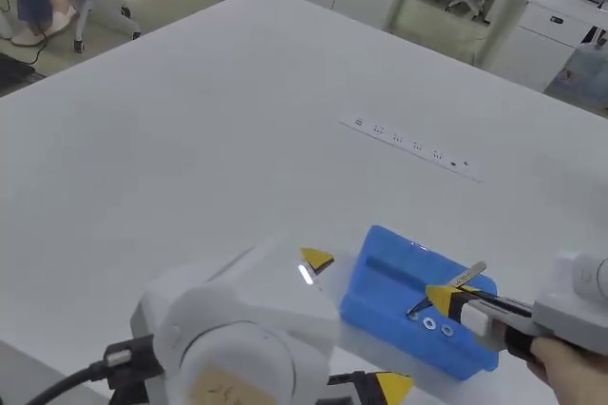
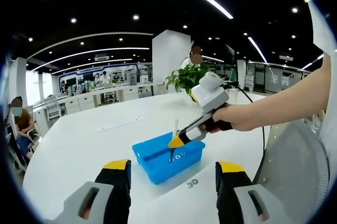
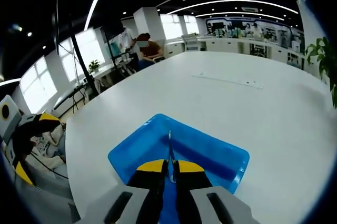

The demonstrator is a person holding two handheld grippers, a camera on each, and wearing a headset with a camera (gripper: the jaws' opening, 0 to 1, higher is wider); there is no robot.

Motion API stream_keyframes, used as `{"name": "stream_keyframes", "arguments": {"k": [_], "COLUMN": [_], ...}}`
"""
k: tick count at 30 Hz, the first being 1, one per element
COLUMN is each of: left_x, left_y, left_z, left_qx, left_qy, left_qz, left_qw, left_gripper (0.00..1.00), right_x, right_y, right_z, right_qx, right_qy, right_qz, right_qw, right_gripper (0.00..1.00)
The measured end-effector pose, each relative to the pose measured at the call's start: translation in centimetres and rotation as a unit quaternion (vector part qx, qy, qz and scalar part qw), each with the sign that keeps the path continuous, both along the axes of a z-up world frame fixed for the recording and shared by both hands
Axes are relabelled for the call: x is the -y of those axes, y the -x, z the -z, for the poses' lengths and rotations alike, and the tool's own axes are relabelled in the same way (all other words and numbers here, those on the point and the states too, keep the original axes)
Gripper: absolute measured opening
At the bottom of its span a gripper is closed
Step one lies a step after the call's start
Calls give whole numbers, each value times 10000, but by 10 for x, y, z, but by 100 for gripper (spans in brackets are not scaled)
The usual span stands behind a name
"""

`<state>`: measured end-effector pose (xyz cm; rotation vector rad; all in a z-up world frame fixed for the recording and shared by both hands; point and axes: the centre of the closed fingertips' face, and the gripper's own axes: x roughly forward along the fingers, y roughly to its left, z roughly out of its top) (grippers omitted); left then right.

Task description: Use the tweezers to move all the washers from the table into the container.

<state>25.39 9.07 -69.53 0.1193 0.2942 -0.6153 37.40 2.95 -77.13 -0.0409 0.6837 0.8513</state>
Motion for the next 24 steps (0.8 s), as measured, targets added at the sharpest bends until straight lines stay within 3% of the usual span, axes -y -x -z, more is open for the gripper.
{"name": "stream_keyframes", "arguments": {"k": [5, 9, 12, 17, 20, 24], "left_x": [0, 1, 3, 3, 4, 5], "left_y": [0, 1, 1, 1, 1, 2], "left_z": [0, 0, 1, 1, 2, 2], "left_qx": [-4, -8, -15, -22, -30, -33], "left_qy": [-4, -11, -29, -23, -21, -40], "left_qz": [6, 29, 57, 73, 94, 128], "left_qw": [10000, 10000, 10000, 10000, 9999, 9999], "left_gripper": [65, 65, 65, 65, 65, 65], "right_x": [1, -1, -5, -12, -14, -14], "right_y": [4, 13, 24, 47, 59, 73], "right_z": [-13, -32, -49, -63, -62, -47], "right_qx": [67, 270, 419, 497, 414, 219], "right_qy": [-212, -447, -736, -1046, -1107, -1019], "right_qz": [36, -53, -177, -495, -653, -784], "right_qw": [9997, 9986, 9962, 9920, 9908, 9915], "right_gripper": [3, 3, 3, 3, 3, 3]}}
